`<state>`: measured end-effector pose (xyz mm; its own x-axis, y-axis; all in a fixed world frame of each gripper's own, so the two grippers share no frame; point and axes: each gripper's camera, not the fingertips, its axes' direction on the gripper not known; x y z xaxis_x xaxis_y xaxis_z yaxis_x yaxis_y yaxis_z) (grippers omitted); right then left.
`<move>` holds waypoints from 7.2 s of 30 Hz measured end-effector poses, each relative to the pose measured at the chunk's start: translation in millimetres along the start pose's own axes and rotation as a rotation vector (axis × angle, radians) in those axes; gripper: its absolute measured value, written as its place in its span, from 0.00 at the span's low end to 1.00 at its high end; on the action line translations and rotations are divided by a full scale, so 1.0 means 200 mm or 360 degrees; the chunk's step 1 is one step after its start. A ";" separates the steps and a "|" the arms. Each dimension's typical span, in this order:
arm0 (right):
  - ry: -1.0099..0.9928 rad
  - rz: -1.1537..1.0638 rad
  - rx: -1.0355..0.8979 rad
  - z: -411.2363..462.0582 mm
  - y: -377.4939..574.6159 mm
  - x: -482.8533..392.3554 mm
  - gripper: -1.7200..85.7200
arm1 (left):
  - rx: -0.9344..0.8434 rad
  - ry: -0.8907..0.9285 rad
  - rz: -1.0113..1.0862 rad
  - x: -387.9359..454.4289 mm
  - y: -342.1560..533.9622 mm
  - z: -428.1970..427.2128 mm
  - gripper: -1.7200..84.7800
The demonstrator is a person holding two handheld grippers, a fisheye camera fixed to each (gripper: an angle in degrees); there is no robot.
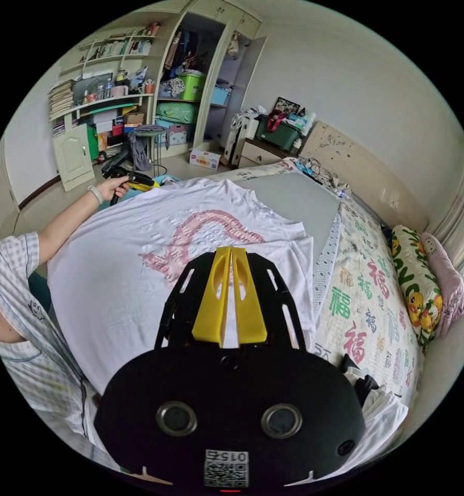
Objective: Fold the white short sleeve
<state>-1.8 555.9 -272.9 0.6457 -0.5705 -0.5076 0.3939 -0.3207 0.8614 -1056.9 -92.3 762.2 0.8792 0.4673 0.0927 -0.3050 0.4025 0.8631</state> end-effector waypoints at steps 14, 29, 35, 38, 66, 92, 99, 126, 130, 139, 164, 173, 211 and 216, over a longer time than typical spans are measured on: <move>-0.0323 0.0244 0.0097 0.42 -0.20 0.06 0.04 | -0.0245 -0.0362 0.1932 2.27 -0.05 0.19 0.03; -0.0436 -0.0251 -0.0311 1.41 -1.19 -0.62 0.13 | -0.0409 -0.0491 0.1986 2.96 -0.48 0.25 0.03; -0.0312 -0.0353 -0.0504 1.72 -1.28 -0.74 0.12 | -0.0432 -0.0553 0.2002 3.19 -0.64 0.19 0.03; -0.0214 -0.0217 -0.0465 1.71 -1.32 -0.64 0.04 | -0.0439 -0.0566 0.2025 3.27 -0.72 0.14 0.03; -0.0482 0.0567 -0.0273 1.44 -1.24 0.64 0.12 | -0.0349 -0.0851 0.1808 3.16 -1.21 -0.34 0.10; -0.0547 0.0304 -0.0668 1.54 -1.68 0.70 0.13 | -0.0242 -0.0341 0.1939 2.60 -1.11 -0.36 0.09; -0.0531 0.0208 -0.0882 1.41 -1.61 0.77 0.02 | -0.0548 -0.0420 0.2029 2.45 -1.01 0.01 0.09; -0.0536 0.0805 -0.0204 1.77 -2.29 1.00 0.02 | -0.0381 -0.0544 0.1293 1.46 -1.08 0.03 0.04; -0.0396 0.0674 -0.0218 1.84 -2.38 0.82 0.03 | -0.0425 -0.0609 0.1280 1.45 -1.04 0.09 0.04; -0.0414 0.0529 -0.0264 1.58 -2.20 0.84 0.14 | -0.0320 -0.0624 0.1305 1.62 -0.98 0.14 0.06; -0.0531 0.0320 -0.0426 0.87 -1.30 0.62 0.01 | -0.0459 -0.0248 0.1758 2.02 -0.82 0.64 0.02; -0.0523 0.0406 -0.0410 0.76 -1.17 0.67 0.08 | -0.0470 -0.0072 0.1813 1.95 -0.81 0.53 0.06; -0.0127 0.0837 -0.0172 0.14 -0.89 1.25 0.01 | -0.0056 -0.0678 0.1027 2.59 -2.06 0.73 0.04; -0.0066 0.0639 0.0075 -0.67 -0.63 0.92 0.01 | 0.0144 -0.0445 0.1323 3.03 -1.65 0.13 0.03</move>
<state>155.0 591.6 -476.5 0.7149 -0.6870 -0.1304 0.0847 -0.1000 0.9914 -414.3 38.2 546.7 0.4464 0.3667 0.8162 -0.8663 -0.0516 0.4969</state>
